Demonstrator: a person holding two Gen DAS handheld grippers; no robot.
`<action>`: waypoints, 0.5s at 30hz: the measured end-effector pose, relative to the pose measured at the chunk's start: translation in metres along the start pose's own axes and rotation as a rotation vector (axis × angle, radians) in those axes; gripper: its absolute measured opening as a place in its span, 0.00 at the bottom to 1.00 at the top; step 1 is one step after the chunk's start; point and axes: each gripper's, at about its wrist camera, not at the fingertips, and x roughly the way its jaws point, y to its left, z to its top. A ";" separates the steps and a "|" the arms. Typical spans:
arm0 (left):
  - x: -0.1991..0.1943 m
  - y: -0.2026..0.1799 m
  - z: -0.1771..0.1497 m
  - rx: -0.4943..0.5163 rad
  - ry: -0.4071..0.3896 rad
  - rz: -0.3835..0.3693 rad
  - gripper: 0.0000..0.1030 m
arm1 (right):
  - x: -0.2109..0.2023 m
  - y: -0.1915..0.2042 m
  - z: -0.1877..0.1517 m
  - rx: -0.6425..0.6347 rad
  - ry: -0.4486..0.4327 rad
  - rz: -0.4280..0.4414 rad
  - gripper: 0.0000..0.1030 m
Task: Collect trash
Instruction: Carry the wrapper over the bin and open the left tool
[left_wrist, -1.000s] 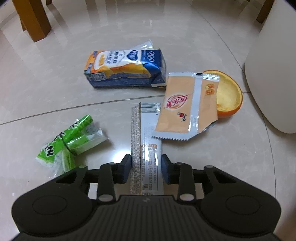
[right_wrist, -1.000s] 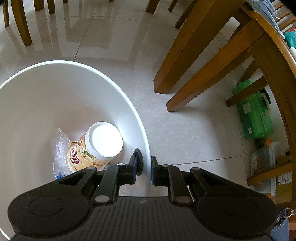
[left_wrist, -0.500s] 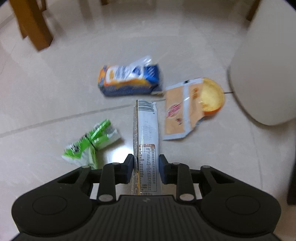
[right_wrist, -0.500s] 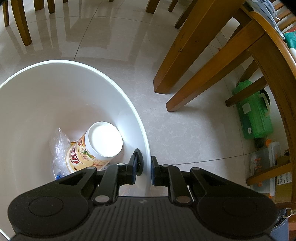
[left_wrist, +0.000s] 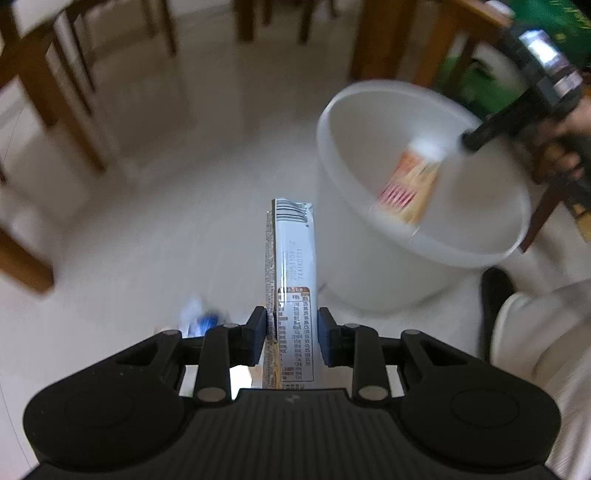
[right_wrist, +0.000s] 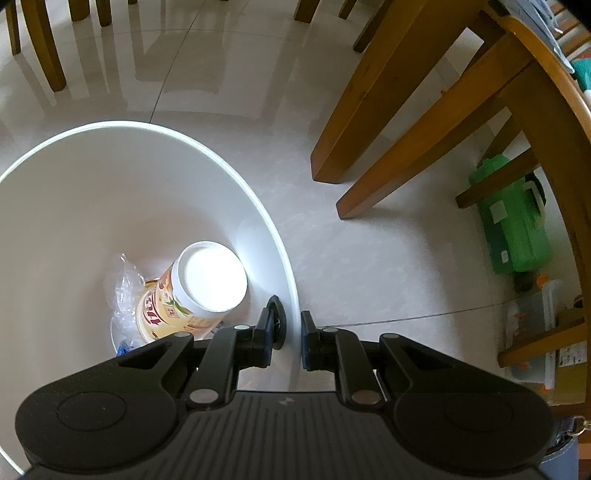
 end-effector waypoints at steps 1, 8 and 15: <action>-0.005 -0.007 0.012 0.014 -0.016 -0.008 0.27 | 0.000 0.000 0.000 0.004 0.003 0.005 0.16; -0.021 -0.052 0.070 0.077 -0.156 -0.080 0.31 | 0.001 -0.002 0.001 0.011 0.004 0.014 0.16; -0.010 -0.066 0.076 0.043 -0.195 -0.081 0.69 | 0.001 0.001 0.001 -0.005 0.005 0.004 0.16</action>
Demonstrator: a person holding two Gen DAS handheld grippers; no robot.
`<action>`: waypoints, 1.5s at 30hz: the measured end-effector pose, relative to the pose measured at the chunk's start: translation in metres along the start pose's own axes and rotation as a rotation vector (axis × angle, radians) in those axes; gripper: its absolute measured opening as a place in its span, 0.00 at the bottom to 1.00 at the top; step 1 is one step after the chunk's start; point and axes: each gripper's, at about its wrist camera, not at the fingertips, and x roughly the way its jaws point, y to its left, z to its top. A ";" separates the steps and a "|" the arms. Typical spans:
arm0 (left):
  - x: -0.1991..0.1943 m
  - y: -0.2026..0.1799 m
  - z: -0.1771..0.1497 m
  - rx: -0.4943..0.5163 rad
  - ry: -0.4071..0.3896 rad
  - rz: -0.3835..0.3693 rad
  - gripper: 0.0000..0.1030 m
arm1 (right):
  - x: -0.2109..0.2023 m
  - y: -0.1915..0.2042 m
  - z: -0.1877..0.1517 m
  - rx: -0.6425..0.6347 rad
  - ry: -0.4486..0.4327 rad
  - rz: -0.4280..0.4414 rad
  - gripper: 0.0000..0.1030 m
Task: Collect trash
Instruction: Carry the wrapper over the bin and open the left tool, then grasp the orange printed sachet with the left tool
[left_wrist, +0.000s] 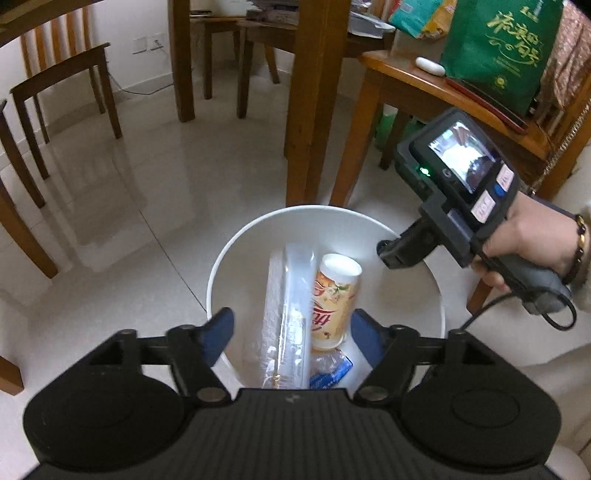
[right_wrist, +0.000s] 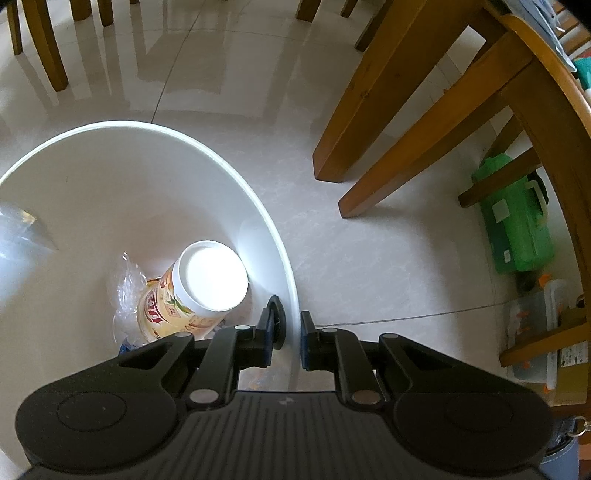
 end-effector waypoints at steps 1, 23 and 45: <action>0.004 0.000 -0.002 -0.011 0.005 0.007 0.69 | 0.000 0.000 -0.001 -0.002 0.000 0.000 0.16; 0.023 0.079 -0.127 -0.247 0.077 0.208 0.77 | -0.004 0.012 -0.004 -0.069 -0.033 -0.054 0.16; 0.160 0.139 -0.221 -0.542 0.224 0.300 0.76 | -0.004 0.013 -0.004 -0.063 -0.031 -0.054 0.16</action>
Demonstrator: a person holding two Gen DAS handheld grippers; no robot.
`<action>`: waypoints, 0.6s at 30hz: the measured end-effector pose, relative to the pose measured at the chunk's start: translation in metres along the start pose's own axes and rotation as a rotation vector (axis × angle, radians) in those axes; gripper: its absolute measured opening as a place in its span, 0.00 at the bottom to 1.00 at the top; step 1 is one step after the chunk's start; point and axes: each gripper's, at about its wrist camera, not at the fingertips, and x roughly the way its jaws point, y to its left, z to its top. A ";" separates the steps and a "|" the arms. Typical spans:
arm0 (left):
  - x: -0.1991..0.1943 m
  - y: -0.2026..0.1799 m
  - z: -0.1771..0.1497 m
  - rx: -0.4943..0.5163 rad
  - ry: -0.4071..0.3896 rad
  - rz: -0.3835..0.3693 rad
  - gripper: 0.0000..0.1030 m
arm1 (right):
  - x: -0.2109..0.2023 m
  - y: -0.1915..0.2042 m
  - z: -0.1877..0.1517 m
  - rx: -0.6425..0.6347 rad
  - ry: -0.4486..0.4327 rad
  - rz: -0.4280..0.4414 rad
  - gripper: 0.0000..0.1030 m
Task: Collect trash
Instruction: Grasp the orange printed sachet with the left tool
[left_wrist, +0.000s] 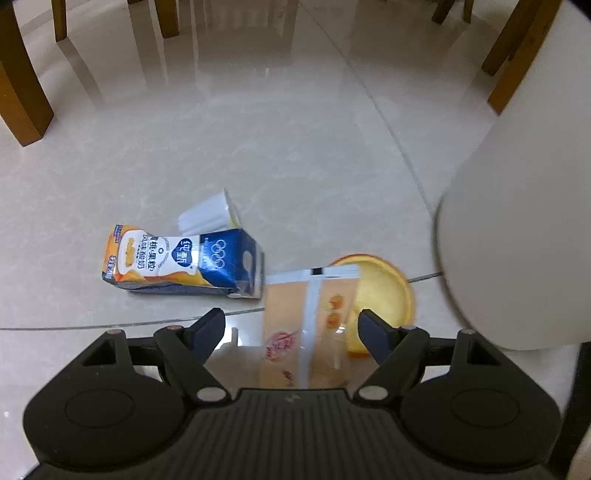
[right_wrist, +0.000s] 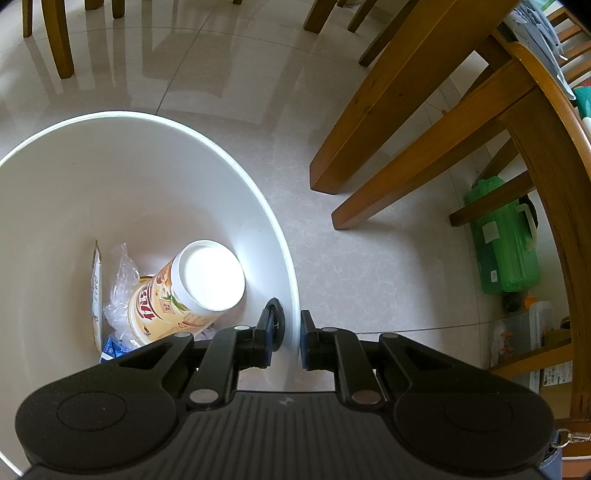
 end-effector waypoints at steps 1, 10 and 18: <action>0.004 0.001 0.000 -0.003 0.008 0.010 0.75 | 0.000 0.000 0.000 0.000 0.000 0.000 0.16; 0.014 0.018 -0.014 -0.033 0.023 0.052 0.75 | 0.001 0.000 0.000 0.000 0.001 -0.002 0.17; 0.020 0.013 -0.014 0.036 0.044 0.054 0.50 | 0.001 -0.001 0.000 -0.003 0.000 -0.005 0.17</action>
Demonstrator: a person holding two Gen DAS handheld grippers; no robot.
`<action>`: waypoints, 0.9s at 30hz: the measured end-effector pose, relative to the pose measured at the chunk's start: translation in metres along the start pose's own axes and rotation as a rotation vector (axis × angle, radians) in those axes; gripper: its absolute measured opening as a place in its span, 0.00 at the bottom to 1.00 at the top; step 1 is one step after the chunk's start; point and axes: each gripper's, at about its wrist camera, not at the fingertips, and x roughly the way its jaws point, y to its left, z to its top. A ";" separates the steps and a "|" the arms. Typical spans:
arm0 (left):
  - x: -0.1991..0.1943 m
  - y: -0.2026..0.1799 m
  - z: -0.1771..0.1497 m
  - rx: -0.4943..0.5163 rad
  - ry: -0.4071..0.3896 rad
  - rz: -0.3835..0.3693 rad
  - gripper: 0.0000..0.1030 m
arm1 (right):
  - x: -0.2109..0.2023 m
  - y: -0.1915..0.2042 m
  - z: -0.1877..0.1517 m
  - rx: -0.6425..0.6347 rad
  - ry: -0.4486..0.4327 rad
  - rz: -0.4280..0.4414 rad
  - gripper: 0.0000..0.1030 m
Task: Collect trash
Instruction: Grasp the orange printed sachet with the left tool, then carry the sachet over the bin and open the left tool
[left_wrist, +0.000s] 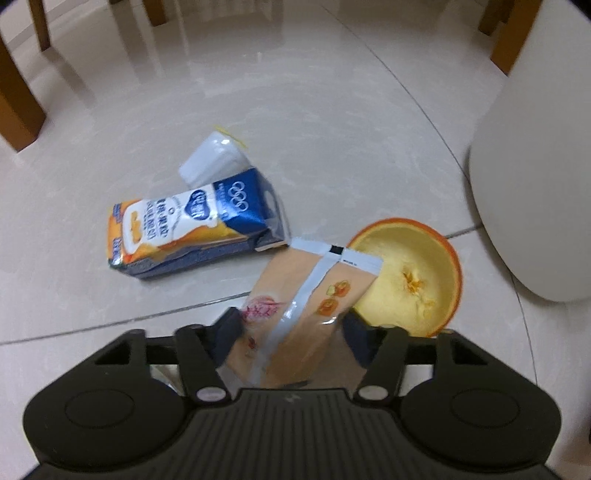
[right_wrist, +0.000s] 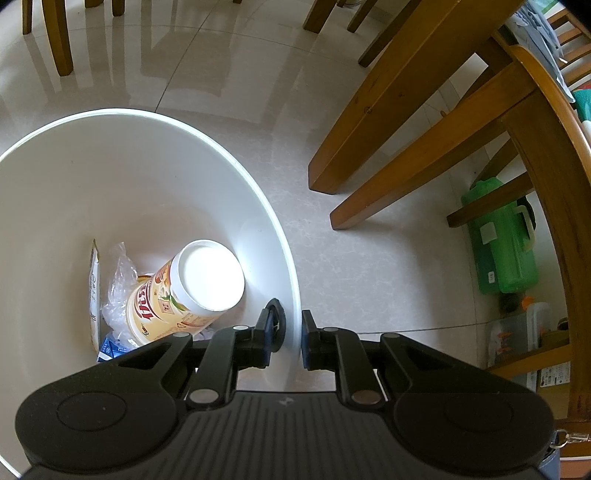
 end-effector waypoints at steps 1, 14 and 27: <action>-0.002 0.000 0.000 0.011 -0.006 0.002 0.48 | 0.000 0.000 0.000 0.000 0.001 0.000 0.18; -0.043 -0.005 -0.001 0.060 -0.041 -0.004 0.06 | 0.001 0.000 0.000 0.001 0.000 0.001 0.18; -0.201 -0.041 0.057 0.219 -0.049 -0.191 0.06 | 0.002 0.001 -0.001 0.001 -0.001 0.001 0.18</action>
